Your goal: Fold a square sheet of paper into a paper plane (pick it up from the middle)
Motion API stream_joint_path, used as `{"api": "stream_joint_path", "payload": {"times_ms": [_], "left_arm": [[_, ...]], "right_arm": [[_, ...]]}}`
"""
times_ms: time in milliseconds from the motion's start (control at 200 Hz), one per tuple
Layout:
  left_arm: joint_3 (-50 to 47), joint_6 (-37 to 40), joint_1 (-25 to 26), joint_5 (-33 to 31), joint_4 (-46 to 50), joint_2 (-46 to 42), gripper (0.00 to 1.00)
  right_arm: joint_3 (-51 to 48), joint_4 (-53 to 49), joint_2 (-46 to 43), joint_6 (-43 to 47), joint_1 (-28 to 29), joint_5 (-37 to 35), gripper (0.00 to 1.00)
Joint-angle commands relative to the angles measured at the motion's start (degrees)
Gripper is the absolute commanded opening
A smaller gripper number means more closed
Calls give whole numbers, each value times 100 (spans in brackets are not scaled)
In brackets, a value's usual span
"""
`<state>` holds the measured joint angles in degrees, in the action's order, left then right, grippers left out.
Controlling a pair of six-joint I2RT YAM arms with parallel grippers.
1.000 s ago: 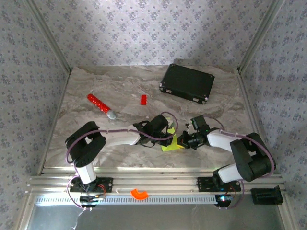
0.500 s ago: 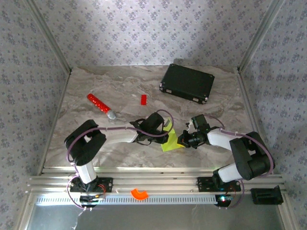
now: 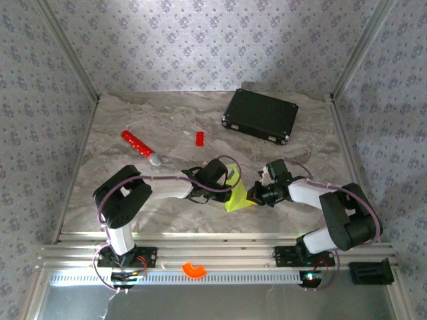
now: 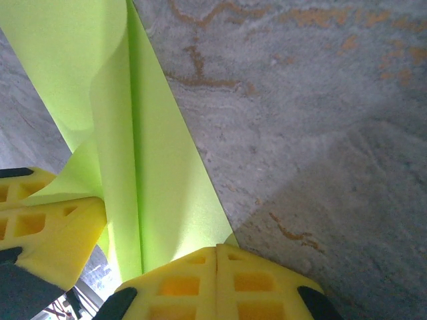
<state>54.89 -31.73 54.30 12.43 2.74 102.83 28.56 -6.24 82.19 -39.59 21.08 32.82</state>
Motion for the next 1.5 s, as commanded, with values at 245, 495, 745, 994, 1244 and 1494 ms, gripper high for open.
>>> {"api": "stream_joint_path", "payload": {"times_ms": [245,495,745,994,1244,1494], "left_arm": [[159,363,-34,-306,248,92,8],[244,540,-25,-397,297,175,8],[206,596,-25,-415,231,181,9],[132,624,-24,-417,48,107,9],[153,650,-24,-449,43,124,10],[85,676,-25,-486,-42,89,10]], "right_arm": [[18,-414,185,55,-27,-367,0],[35,-444,199,66,-35,-372,0],[10,-449,194,68,-42,-389,0],[-18,-452,196,86,-53,-385,0],[-4,-478,192,110,-71,-373,0],[-37,-464,176,96,-78,-373,0]]}}
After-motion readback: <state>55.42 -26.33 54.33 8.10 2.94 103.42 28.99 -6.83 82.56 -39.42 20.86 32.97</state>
